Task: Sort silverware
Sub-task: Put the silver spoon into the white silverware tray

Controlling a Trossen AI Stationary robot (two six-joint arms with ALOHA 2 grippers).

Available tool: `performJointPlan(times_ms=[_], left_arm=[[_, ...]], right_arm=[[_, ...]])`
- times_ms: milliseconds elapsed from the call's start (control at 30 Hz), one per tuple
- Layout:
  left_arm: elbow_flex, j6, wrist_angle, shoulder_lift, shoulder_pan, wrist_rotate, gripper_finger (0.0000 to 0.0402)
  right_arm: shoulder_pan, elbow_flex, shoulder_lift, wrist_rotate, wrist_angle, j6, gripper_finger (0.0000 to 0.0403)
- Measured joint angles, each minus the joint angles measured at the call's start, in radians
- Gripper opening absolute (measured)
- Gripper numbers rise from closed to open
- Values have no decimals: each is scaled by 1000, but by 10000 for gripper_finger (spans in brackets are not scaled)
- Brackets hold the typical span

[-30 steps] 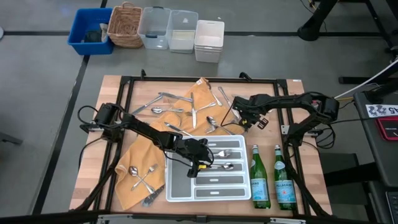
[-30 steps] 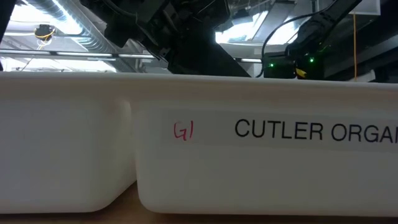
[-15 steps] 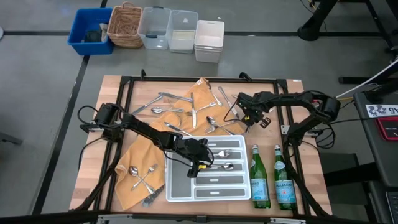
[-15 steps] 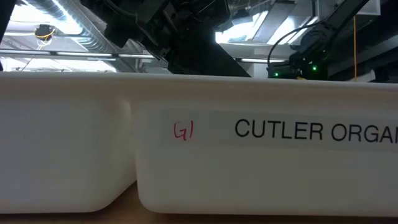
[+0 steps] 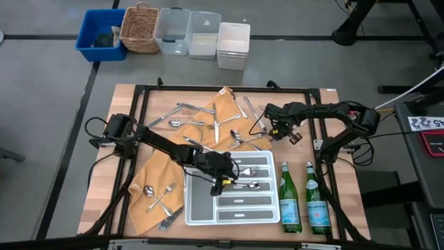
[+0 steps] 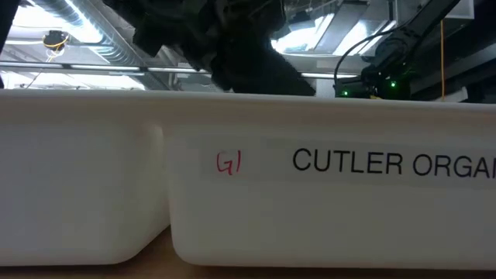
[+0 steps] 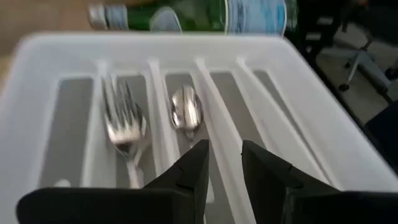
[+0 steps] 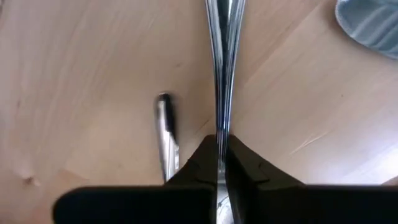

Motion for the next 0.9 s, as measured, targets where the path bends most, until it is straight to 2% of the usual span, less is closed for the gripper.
performJointPlan(times_ms=[200,367,633,900], left_arm=[[0,-28,-9,-78,21,0,85],[0,-31,-74,-158,37,-1,85],[0,-130,-364,-295,88,-12,85],[0,-131,-641,-382,148,-14,85]], right_arm=[[0,1,1,6,-1,92,26],[1,40,5,20,-74,172,10],[2,191,4,27,-232,308,13],[2,368,3,21,-371,383,11]])
